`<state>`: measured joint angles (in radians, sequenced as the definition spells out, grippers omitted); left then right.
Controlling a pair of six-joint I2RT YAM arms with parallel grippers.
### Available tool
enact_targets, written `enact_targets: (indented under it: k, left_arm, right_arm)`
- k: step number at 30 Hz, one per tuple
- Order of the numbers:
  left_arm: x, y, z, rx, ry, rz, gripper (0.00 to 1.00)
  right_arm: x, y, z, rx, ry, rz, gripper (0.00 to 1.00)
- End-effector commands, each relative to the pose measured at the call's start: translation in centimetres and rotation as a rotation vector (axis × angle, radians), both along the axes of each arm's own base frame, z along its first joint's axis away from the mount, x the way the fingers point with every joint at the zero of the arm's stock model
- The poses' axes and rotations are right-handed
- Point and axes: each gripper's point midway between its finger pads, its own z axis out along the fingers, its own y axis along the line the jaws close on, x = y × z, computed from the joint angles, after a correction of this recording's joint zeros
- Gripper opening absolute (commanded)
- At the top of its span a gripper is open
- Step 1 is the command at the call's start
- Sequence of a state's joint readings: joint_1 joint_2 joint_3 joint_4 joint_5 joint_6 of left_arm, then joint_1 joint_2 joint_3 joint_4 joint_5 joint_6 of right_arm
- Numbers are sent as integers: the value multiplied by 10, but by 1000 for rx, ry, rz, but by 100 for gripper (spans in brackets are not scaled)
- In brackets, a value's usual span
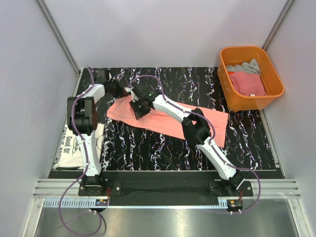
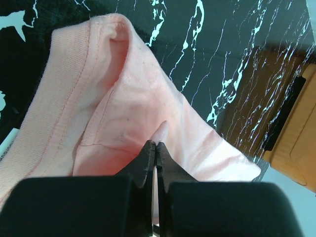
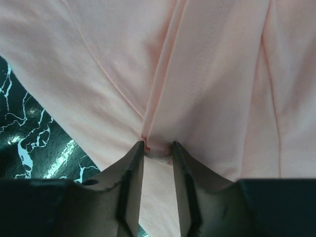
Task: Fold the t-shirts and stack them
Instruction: Fold the tshirt
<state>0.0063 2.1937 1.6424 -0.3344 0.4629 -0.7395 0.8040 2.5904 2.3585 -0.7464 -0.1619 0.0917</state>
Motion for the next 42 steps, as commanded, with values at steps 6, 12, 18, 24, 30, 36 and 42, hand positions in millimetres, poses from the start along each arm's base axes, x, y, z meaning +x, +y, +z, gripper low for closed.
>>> enact_targets:
  k: [6,12,18,24,30,36,42]
  left_arm:
    - [4,-3,21,-32,-62,-8,0]
    - [5,-4,32,-41,-86,-16,0]
    - [6,0,49,-29,-119,11,0]
    - [12,0,64,-40,-154,28,0]
    - [20,-7,64,-84,-165,18,0]
    - [29,-12,61,-116,-189,7,0]
    - [40,-13,58,-127,-223,-2,0]
  right_arm:
    - [14,-4,22,-49,-107,-58,15]
    - [22,-16,70,-42,-196,-67,5]
    - [27,-24,83,-28,-207,-73,1]
    - [36,-30,90,-19,-211,-114,0]
    - [53,-45,89,-34,-224,-200,0]
    - [66,-52,92,-21,-229,-250,0]
    - [75,-57,91,-15,-226,-292,0]
